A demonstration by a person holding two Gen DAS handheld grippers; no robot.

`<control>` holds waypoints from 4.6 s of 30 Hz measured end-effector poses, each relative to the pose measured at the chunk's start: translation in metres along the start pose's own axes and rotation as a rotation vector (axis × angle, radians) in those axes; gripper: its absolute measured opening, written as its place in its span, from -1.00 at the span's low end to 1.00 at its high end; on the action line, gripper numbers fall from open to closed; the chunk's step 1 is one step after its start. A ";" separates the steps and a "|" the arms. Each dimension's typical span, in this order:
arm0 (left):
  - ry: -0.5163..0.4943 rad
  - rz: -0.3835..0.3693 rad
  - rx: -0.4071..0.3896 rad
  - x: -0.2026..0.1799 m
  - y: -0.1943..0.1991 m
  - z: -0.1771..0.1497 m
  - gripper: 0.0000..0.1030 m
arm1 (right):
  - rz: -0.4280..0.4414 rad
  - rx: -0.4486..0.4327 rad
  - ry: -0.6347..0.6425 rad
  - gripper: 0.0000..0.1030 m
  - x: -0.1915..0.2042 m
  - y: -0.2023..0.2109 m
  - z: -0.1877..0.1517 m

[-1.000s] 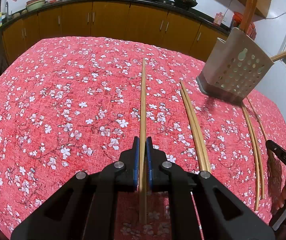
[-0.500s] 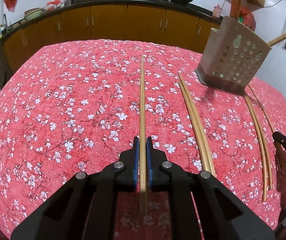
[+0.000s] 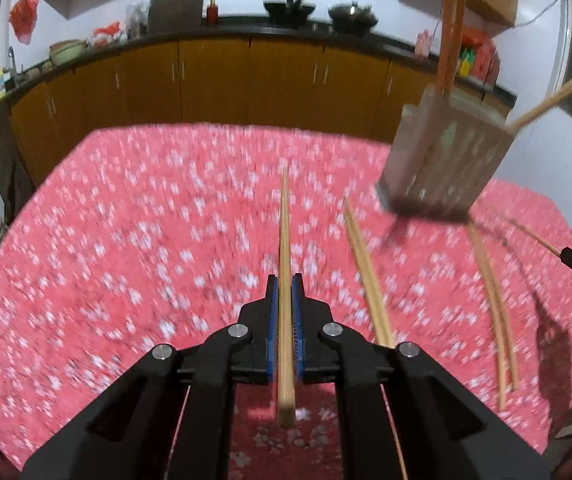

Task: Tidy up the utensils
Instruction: 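Lift the left gripper's chopstick toward the holder while the right gripper carries its chopstick upright, then lower the left gripper's chopstick into the holder and open while the right gripper releases its chopstick, then move both open grippers back over the loose chopsticks on the table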

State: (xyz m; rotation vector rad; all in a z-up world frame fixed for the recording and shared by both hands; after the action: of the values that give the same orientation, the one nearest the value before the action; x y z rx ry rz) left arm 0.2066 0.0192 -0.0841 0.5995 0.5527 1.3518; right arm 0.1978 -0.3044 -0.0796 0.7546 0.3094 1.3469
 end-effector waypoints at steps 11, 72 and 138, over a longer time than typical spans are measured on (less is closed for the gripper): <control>0.031 -0.018 -0.197 0.002 0.062 0.061 -0.86 | 0.040 -0.187 0.007 -0.86 0.012 0.060 0.054; 0.104 -0.210 -0.565 -0.066 0.138 0.177 -0.77 | 0.258 -0.432 0.001 -0.77 0.066 0.133 0.128; 0.123 -0.182 -0.460 -0.051 0.100 0.139 -0.83 | 0.190 0.077 -0.027 -0.73 0.041 0.003 -0.019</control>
State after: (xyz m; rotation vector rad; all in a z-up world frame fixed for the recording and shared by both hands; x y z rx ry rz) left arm 0.2216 -0.0306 0.0866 0.0893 0.3652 1.2906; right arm 0.1939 -0.2596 -0.0826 0.8832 0.2749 1.5093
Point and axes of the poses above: each gripper's, at about its wrist camera, not at the fingertips, and y roughly against the way its jaws point, x to its left, z to its top, the point moved 7 cm from there along -y, roughly the way its jaws point, and after that the axes turned 5 degrees about -y, right-handed, at the moved point
